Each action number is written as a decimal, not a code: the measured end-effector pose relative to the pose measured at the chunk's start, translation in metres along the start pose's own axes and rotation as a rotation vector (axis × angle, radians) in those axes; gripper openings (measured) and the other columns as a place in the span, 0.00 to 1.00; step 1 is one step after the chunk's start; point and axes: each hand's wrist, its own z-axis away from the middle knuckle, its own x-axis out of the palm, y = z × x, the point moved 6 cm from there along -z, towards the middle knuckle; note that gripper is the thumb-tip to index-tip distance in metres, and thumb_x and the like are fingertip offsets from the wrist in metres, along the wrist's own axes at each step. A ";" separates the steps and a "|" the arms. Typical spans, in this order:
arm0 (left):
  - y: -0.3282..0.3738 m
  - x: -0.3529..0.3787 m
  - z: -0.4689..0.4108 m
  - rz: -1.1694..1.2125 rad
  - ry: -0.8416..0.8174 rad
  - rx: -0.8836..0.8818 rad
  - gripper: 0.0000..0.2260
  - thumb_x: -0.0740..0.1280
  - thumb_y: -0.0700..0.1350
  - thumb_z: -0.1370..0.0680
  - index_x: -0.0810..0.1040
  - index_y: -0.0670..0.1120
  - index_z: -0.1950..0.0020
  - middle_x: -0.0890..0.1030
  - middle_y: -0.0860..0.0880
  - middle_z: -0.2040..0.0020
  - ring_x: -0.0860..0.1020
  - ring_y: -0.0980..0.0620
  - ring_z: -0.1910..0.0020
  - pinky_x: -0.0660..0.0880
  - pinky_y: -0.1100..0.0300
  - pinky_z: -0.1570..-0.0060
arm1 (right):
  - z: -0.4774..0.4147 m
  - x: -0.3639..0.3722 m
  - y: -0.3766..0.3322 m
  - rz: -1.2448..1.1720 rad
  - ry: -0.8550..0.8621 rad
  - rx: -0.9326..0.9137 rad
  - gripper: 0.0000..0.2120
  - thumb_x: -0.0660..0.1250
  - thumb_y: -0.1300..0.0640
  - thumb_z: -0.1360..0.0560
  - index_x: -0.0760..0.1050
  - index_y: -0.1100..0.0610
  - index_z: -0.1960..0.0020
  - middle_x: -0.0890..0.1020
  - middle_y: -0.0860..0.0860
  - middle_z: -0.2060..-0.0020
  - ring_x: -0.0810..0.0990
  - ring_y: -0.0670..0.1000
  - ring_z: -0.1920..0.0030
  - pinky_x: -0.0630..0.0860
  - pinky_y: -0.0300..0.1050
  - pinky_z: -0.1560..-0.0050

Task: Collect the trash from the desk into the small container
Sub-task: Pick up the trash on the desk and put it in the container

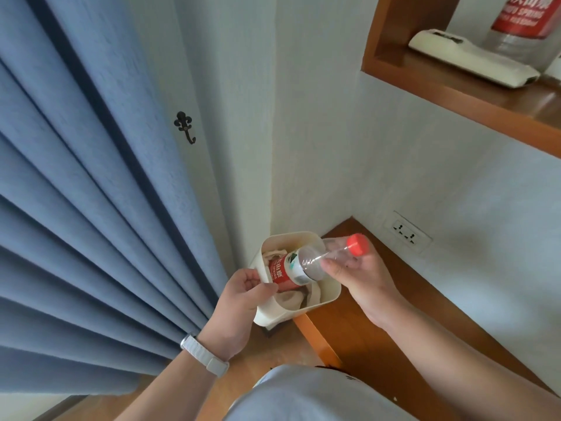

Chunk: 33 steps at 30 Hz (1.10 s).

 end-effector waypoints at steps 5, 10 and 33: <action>-0.004 0.006 0.003 -0.064 0.040 0.015 0.30 0.78 0.49 0.43 0.74 0.39 0.47 0.82 0.31 0.46 0.83 0.33 0.51 0.79 0.43 0.48 | 0.013 0.004 0.018 0.056 0.036 0.043 0.13 0.75 0.48 0.31 0.79 0.46 0.48 0.85 0.49 0.54 0.83 0.49 0.48 0.80 0.42 0.49; -0.008 0.006 0.001 -0.004 0.010 -0.020 0.21 0.74 0.42 0.34 0.74 0.37 0.44 0.83 0.35 0.50 0.84 0.38 0.54 0.80 0.45 0.49 | 0.018 -0.005 0.009 0.071 0.050 0.015 0.12 0.75 0.51 0.29 0.80 0.50 0.47 0.85 0.48 0.55 0.84 0.49 0.50 0.80 0.44 0.50; -0.021 0.127 0.009 -0.212 -0.269 -0.082 0.16 0.70 0.45 0.30 0.78 0.39 0.46 0.85 0.41 0.54 0.83 0.42 0.51 0.77 0.51 0.49 | 0.132 -0.109 0.052 0.473 0.073 0.245 0.27 0.66 0.37 0.25 0.64 0.43 0.29 0.73 0.34 0.38 0.74 0.38 0.40 0.74 0.37 0.42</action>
